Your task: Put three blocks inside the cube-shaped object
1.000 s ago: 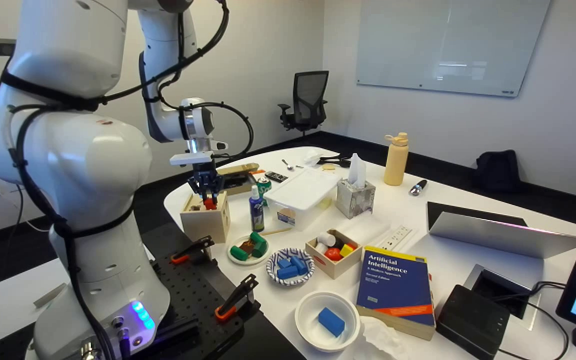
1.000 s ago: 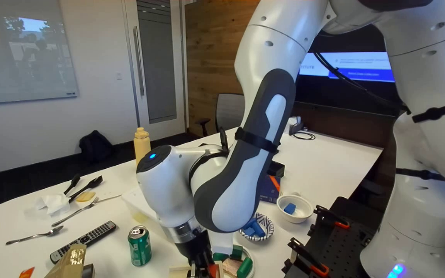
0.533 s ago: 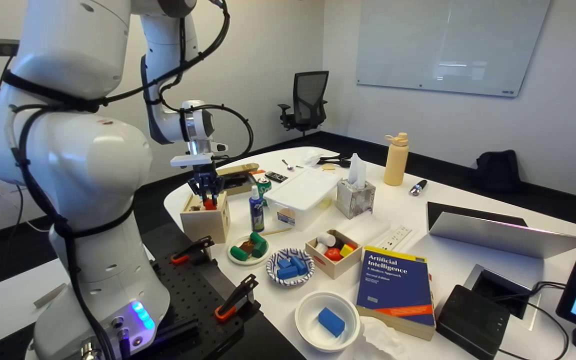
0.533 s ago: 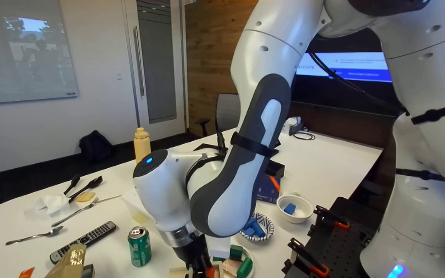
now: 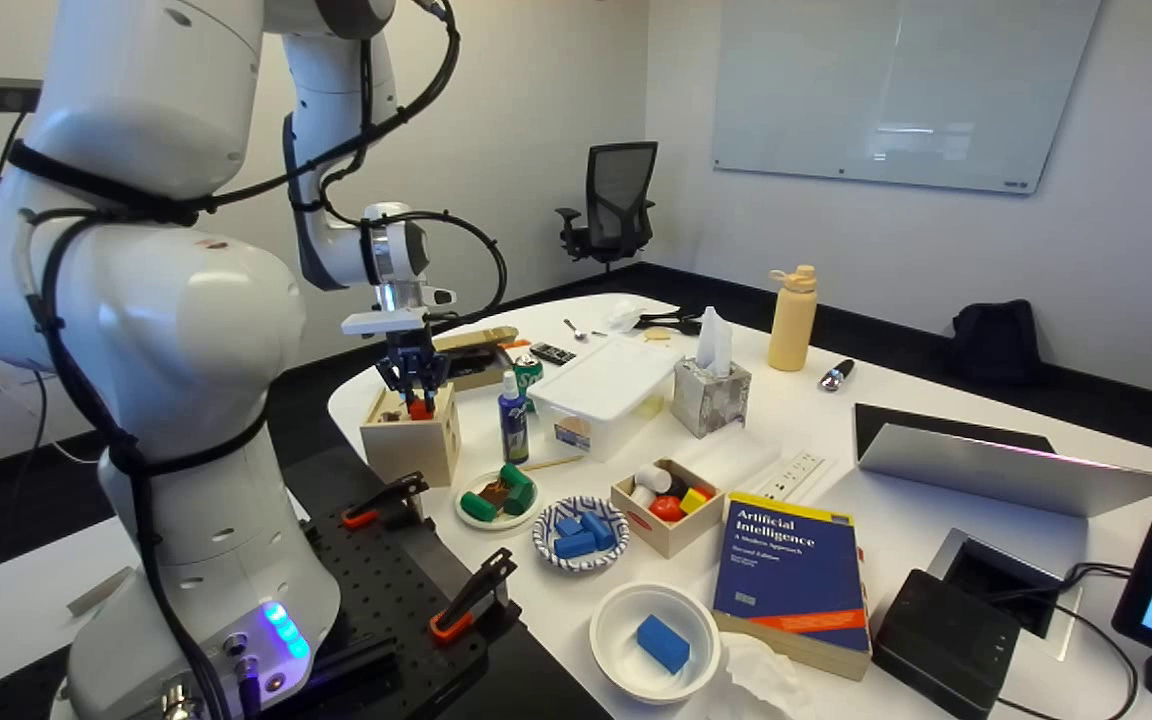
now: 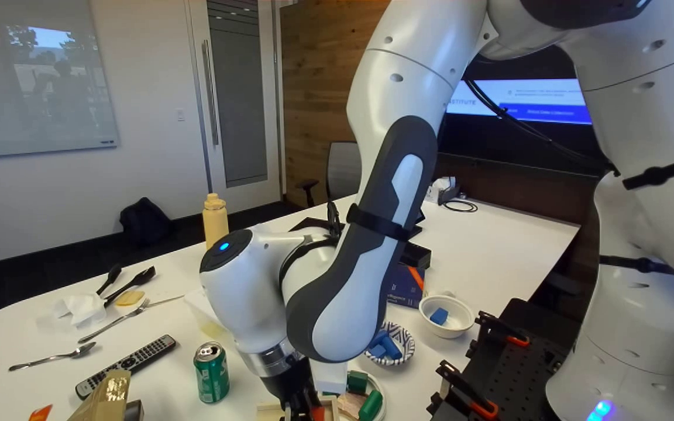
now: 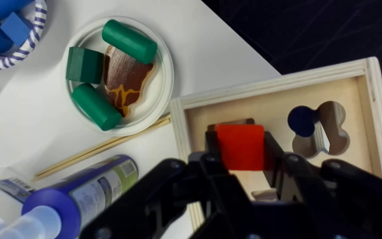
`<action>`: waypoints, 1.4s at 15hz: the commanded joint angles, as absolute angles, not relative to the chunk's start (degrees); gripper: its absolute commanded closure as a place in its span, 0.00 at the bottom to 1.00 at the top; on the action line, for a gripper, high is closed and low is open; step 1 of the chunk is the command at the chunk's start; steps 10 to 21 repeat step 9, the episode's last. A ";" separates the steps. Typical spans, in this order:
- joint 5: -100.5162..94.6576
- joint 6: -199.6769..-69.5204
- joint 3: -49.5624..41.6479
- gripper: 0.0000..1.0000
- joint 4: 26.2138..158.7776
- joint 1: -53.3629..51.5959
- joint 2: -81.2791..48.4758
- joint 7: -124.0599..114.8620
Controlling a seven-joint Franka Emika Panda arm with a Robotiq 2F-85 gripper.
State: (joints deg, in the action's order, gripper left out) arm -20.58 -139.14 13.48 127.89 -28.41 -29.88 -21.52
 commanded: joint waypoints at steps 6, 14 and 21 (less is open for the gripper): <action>-19.43 -140.29 13.31 0.04 130.16 -29.45 -26.90 -20.84; -19.79 -139.87 13.65 0.00 131.76 -30.05 -24.98 -21.72; -19.79 -139.87 13.65 0.00 131.76 -30.05 -24.98 -21.72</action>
